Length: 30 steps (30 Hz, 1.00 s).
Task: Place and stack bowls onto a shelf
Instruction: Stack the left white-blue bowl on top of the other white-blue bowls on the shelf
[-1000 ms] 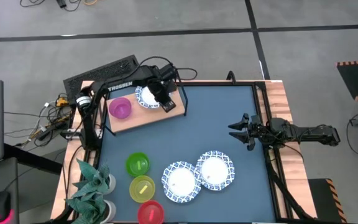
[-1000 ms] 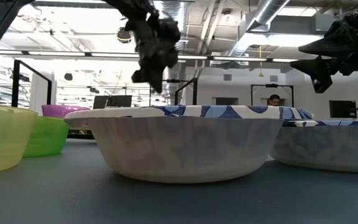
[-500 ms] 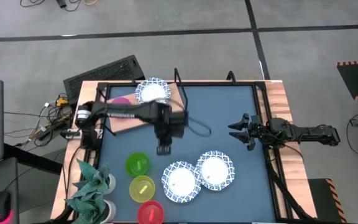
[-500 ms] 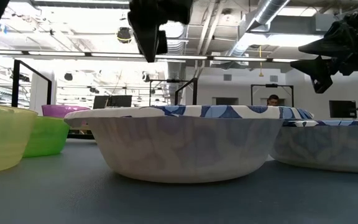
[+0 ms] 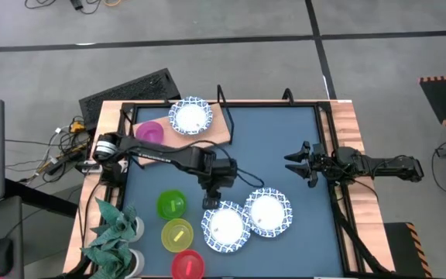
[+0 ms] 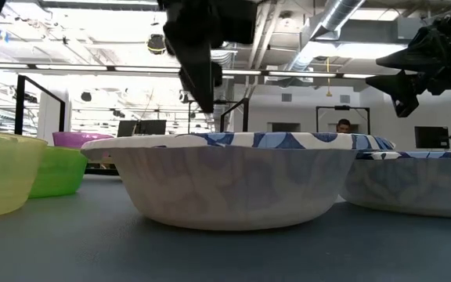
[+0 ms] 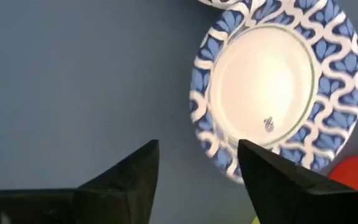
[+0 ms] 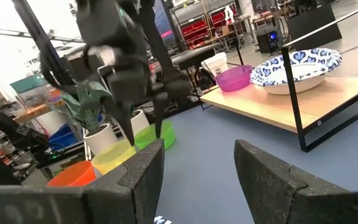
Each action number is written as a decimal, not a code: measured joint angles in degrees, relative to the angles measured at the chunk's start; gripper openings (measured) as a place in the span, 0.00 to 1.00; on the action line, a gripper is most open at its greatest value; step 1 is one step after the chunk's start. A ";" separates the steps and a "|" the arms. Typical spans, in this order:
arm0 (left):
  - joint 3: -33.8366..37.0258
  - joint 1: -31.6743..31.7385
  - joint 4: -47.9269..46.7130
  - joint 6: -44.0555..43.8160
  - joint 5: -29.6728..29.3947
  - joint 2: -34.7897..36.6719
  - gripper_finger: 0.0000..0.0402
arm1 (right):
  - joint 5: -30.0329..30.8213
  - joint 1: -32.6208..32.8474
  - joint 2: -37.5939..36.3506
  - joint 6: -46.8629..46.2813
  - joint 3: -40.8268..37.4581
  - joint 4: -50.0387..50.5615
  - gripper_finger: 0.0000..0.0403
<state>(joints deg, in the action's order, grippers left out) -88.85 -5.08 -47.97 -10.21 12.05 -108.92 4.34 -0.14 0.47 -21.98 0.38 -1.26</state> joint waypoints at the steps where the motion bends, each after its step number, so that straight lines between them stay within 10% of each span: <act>1: 1.24 -0.24 0.88 -1.18 0.23 -0.02 0.53 | 0.00 0.00 0.00 -0.02 -0.02 0.00 0.55; 22: 16.12 -5.19 22.70 -14.91 -4.84 0.02 0.54 | 0.00 0.00 0.00 -0.04 0.00 0.00 0.55; 30: 16.12 -6.10 22.59 -14.06 -7.25 0.02 0.28 | 0.00 0.00 0.00 -0.06 -0.02 0.00 0.55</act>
<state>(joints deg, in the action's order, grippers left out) -72.73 -11.18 -25.39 -24.27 4.80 -108.90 4.34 -0.14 0.47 -22.04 0.36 -1.26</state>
